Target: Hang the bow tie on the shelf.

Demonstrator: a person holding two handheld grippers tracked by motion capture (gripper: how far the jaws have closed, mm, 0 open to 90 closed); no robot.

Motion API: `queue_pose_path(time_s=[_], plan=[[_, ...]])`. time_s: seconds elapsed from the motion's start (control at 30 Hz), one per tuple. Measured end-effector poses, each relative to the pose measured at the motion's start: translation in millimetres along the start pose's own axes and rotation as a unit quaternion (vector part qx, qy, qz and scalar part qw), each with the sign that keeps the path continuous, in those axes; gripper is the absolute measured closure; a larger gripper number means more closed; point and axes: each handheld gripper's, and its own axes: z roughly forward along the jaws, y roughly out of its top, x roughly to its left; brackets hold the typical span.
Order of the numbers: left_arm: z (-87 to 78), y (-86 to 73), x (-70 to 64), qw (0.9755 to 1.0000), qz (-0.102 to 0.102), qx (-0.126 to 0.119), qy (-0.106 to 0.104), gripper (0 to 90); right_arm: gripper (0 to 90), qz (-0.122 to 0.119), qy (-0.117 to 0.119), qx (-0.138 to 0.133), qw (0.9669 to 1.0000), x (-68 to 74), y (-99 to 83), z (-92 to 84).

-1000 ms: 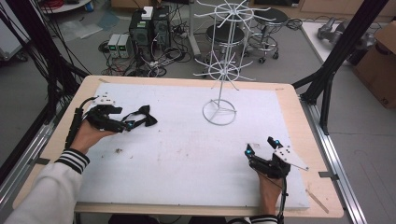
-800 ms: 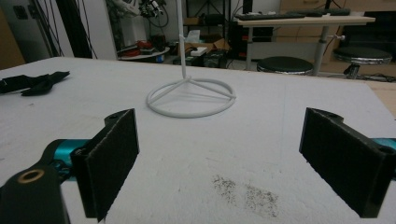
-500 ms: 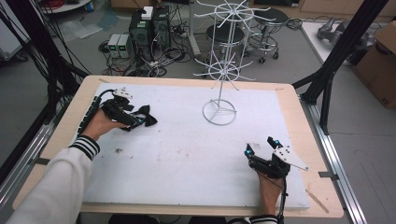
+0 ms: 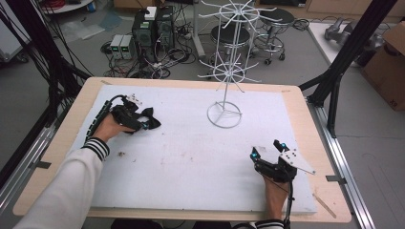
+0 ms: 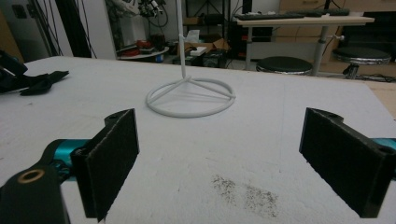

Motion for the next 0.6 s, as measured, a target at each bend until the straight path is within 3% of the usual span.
queue_pose_path(time_s=[0.33, 0.6], plan=[[8.5, 0.5, -2.9, 0.9999, 0.004, 0.013, -0.002, 57.2, 10.9, -0.001, 0.001, 0.002, 1.0, 1.1, 0.0, -0.1], [11.5, 1.2, -3.6, 0.9998, 0.003, 0.019, 0.006, 73.1, 11.0, -0.005, -0.001, 0.002, 1.0, 1.3, 0.0, 0.0]])
